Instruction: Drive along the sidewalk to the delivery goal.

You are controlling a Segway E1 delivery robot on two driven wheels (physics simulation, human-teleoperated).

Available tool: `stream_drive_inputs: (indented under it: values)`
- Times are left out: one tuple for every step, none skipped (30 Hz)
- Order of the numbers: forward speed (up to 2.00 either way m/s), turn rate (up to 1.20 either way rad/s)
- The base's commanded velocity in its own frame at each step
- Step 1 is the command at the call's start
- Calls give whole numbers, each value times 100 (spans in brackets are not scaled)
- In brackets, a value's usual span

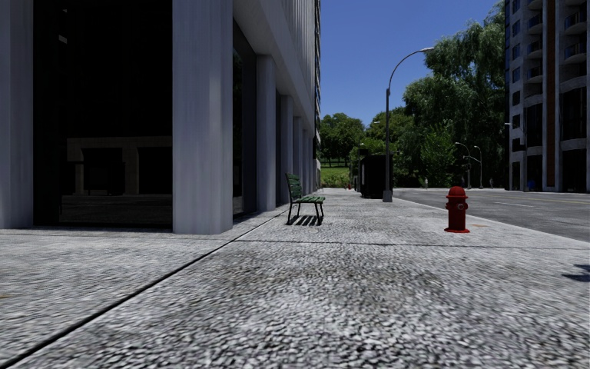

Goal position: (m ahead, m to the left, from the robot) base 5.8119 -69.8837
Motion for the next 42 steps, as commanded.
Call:
stream_drive_inputs:
  values:
    - [0, 0]
    - [0, 0]
    - [0, 0]
    - [0, 0]
    - [0, 0]
    - [0, 0]
    - [0, 0]
    - [0, 0]
    - [0, 0]
    - [0, 0]
    - [0, 0]
    - [0, 0]
    - [0, 0]
    - [0, 0]
    - [0, 0]
    - [0, 0]
    - [0, 0]
    - [0, 0]
    - [0, 0]
    - [0, 0]
    - [0, 0]
    - [0, 0]
    - [0, 0]
    - [0, 0]
    - [0, 0]
    - [0, 0]
    - [0, 0]
    - [0, 0]
    - [0, 0]
    - [0, 0]
    - [13, 0]
    - [13, 0]
    - [74, 0]
    - [77, 0]
    - [79, 0]
    - [79, 0]
    - [80, 0]
    - [156, 0]
    - [200, 0]
    - [200, 0]
    - [200, 0]
    - [200, 0]
